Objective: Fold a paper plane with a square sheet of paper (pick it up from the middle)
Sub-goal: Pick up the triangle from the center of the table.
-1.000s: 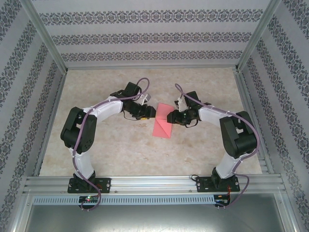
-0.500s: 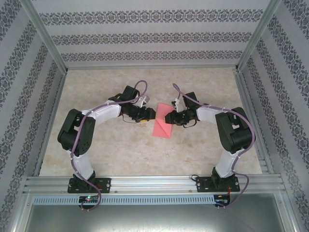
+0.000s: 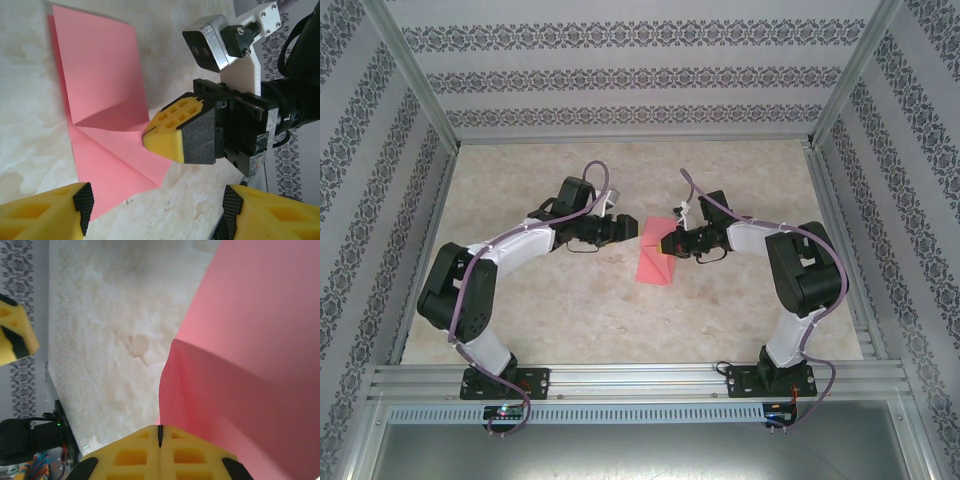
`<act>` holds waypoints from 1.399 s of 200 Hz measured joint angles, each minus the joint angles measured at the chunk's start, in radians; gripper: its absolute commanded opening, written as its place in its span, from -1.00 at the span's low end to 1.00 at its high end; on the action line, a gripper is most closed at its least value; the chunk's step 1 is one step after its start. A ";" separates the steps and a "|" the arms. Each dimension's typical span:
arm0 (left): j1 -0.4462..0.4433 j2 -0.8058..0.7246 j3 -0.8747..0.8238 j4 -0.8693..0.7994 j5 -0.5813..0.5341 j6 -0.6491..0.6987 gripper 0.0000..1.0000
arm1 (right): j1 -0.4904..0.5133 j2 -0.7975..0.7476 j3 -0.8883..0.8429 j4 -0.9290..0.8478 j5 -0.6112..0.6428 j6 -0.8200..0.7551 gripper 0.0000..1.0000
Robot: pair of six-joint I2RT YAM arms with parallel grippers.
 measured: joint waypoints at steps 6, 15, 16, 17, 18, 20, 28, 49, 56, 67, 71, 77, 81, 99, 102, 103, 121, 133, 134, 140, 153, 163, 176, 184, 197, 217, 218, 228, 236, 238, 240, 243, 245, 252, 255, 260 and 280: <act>0.001 -0.003 -0.010 0.024 0.000 -0.011 0.50 | -0.002 -0.013 0.000 0.004 -0.009 0.007 -1.00; 0.002 -0.006 -0.022 0.054 0.001 -0.027 0.51 | -0.006 -0.034 0.000 0.012 -0.022 0.022 -1.00; 0.002 -0.006 -0.024 0.058 0.001 -0.029 0.51 | -0.006 -0.035 0.000 0.012 -0.023 0.023 -1.00; 0.003 -0.007 -0.025 0.060 0.001 -0.031 0.51 | -0.007 -0.036 0.000 0.012 -0.024 0.024 -1.00; 0.003 -0.007 -0.026 0.063 0.001 -0.032 0.51 | -0.007 -0.039 0.000 0.013 -0.027 0.026 -1.00; 0.004 -0.008 -0.029 0.070 0.001 -0.036 0.52 | -0.008 -0.045 0.000 0.016 -0.030 0.029 -1.00; 0.007 -0.012 -0.041 0.096 0.002 -0.055 0.56 | -0.012 -0.066 0.000 0.025 -0.042 0.041 -1.00; 0.013 -0.031 -0.071 0.172 0.004 -0.111 0.56 | -0.018 -0.116 0.000 0.055 -0.072 0.080 -1.00; 0.016 -0.038 -0.080 0.197 0.005 -0.133 0.56 | -0.021 -0.130 0.000 0.066 -0.082 0.092 -1.00; 0.018 -0.048 -0.091 0.241 0.013 -0.168 0.56 | -0.022 -0.149 0.000 0.084 -0.097 0.115 -1.00; 0.018 -0.050 -0.093 0.255 0.016 -0.181 0.56 | -0.022 -0.154 0.000 0.093 -0.101 0.126 -1.00; 0.018 -0.051 -0.097 0.280 0.022 -0.201 0.56 | -0.022 -0.160 0.000 0.107 -0.109 0.139 -1.00; 0.018 -0.051 -0.099 0.299 0.026 -0.214 0.57 | -0.022 -0.163 0.000 0.116 -0.114 0.150 -1.00; 0.018 -0.051 -0.112 0.381 0.043 -0.282 0.57 | -0.022 -0.171 0.000 0.169 -0.135 0.200 -1.00; 0.018 -0.050 -0.114 0.394 0.046 -0.293 0.58 | -0.022 -0.173 0.000 0.178 -0.138 0.210 -1.00; 0.018 -0.050 -0.115 0.399 0.047 -0.296 0.57 | -0.022 -0.173 0.000 0.180 -0.138 0.212 -1.00; 0.018 -0.040 -0.124 0.480 0.061 -0.360 0.57 | -0.027 -0.179 0.000 0.233 -0.154 0.264 -1.00; 0.016 -0.032 -0.124 0.510 0.066 -0.385 0.57 | -0.031 -0.182 0.000 0.267 -0.163 0.295 -1.00; 0.016 -0.031 -0.124 0.512 0.067 -0.387 0.57 | -0.032 -0.183 0.000 0.272 -0.163 0.298 -1.00; 0.013 -0.029 -0.124 0.519 0.068 -0.394 0.58 | -0.034 -0.185 0.000 0.288 -0.166 0.314 -1.00; 0.007 -0.025 -0.124 0.536 0.076 -0.410 0.58 | -0.041 -0.193 -0.002 0.315 -0.169 0.341 -1.00; 0.003 -0.020 -0.124 0.542 0.083 -0.417 0.58 | -0.041 -0.201 -0.004 0.334 -0.171 0.355 -1.00; -0.003 -0.012 -0.122 0.541 0.088 -0.420 0.58 | -0.041 -0.208 -0.006 0.352 -0.174 0.373 -1.00; -0.007 -0.006 -0.122 0.541 0.090 -0.422 0.58 | -0.041 -0.211 -0.006 0.362 -0.178 0.382 -1.00; -0.011 0.005 -0.120 0.542 0.095 -0.436 0.57 | -0.041 -0.213 -0.008 0.381 -0.182 0.401 -1.00; -0.023 0.031 -0.104 0.558 0.102 -0.466 0.56 | -0.041 -0.213 -0.014 0.415 -0.187 0.428 -1.00; -0.023 0.032 -0.103 0.559 0.102 -0.467 0.56 | -0.041 -0.213 -0.015 0.417 -0.187 0.428 -1.00; -0.031 0.042 -0.092 0.567 0.105 -0.480 0.55 | -0.041 -0.213 -0.015 0.425 -0.187 0.436 -1.00; -0.035 0.045 -0.085 0.573 0.105 -0.489 0.53 | -0.045 -0.213 -0.018 0.435 -0.188 0.444 -1.00; -0.035 0.046 -0.084 0.575 0.105 -0.491 0.53 | -0.047 -0.213 -0.018 0.438 -0.188 0.446 -1.00; -0.035 0.047 -0.082 0.577 0.106 -0.494 0.53 | -0.048 -0.213 -0.019 0.442 -0.189 0.447 -1.00; -0.035 0.047 -0.080 0.580 0.106 -0.496 0.53 | -0.048 -0.213 -0.019 0.445 -0.188 0.448 -1.00; -0.035 0.048 -0.077 0.583 0.108 -0.499 0.52 | -0.050 -0.213 -0.019 0.447 -0.189 0.451 -1.00; -0.036 0.048 -0.070 0.590 0.110 -0.506 0.51 | -0.054 -0.212 -0.021 0.454 -0.189 0.452 -1.00; -0.037 0.048 -0.066 0.594 0.113 -0.509 0.50 | -0.055 -0.212 -0.023 0.457 -0.189 0.453 -1.00; -0.038 0.048 -0.061 0.600 0.116 -0.515 0.49 | -0.056 -0.211 -0.025 0.461 -0.189 0.454 -1.00; -0.042 0.048 -0.043 0.622 0.130 -0.528 0.44 | -0.059 -0.200 -0.032 0.469 -0.190 0.455 -1.00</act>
